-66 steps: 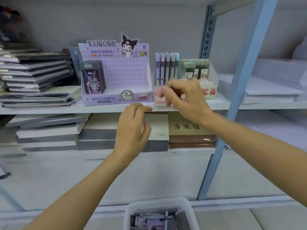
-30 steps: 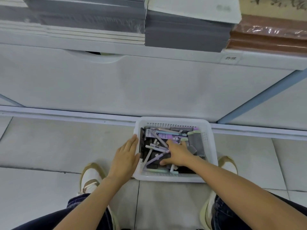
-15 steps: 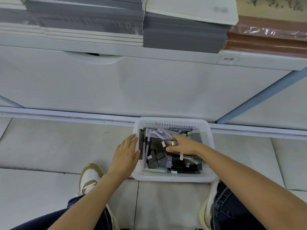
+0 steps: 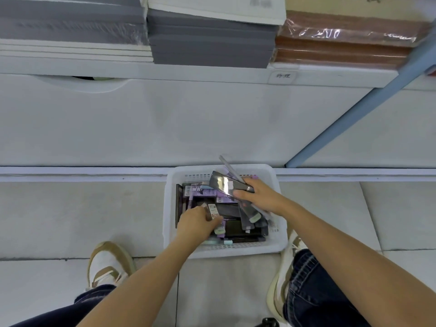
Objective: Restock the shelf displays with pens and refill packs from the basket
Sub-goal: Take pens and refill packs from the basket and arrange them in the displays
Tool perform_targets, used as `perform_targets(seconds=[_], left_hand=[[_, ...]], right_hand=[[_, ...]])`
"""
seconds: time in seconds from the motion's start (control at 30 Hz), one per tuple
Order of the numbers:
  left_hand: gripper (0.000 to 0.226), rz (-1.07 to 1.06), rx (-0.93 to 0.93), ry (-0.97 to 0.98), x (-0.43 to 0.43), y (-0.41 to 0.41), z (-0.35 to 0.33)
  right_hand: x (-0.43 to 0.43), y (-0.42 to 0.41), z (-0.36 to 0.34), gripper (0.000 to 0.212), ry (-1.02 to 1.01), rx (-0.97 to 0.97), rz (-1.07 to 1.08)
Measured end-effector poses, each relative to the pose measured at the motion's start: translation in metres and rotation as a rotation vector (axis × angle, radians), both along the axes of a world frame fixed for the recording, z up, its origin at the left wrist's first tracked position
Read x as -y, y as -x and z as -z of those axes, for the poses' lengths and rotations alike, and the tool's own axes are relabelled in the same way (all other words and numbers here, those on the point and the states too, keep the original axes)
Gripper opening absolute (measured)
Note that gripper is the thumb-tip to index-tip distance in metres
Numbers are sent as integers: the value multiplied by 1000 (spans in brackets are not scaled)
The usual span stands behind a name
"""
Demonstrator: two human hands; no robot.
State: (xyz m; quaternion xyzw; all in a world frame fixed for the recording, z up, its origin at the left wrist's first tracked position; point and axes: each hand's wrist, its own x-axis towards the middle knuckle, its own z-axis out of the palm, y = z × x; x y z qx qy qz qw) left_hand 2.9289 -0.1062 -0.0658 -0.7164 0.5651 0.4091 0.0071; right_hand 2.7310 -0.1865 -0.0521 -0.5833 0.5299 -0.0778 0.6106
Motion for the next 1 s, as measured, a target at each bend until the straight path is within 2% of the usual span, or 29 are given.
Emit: perform_targets(seconds=[0.1,0.2,0.27,0.4,0.47,0.5,0.57,0.67,0.83,0.93,1.0], left_hand=[[50,-95,64,-32,1,10,9],[41,-129,120,-69,3,16,14],[34,-200,12,-137,6,15,18],[9,-580,-403,-260,11,-7,9],[1,-669,-610,-305,11,-21,0],[7,-667,-675,-307,11,-27,-7],[14,-648,-746,-293,9,-36,-19],[18,-652,-806,-266,6,-41,-39],[20,-703,-788,-53,9,-38,-66],[27,-637,-888,2,7,-36,-80],[30,-672,-1008,14,4,-31,-88]], right_hand=[[-7,10,4,14,-44,43,-17],[-10,15,6,19,-66,51,-24],[-8,17,8,20,-91,63,-26],[-1,22,5,28,-90,28,-46],[1,24,2,20,-79,57,-61],[1,24,-1,14,-81,83,-61],[1,21,-8,10,-108,133,-52],[2,17,-23,27,-171,168,-63],[0,3,-58,6,-143,187,-213],[-1,-7,-76,10,-136,236,-193],[-5,-16,-84,10,-139,277,-192]])
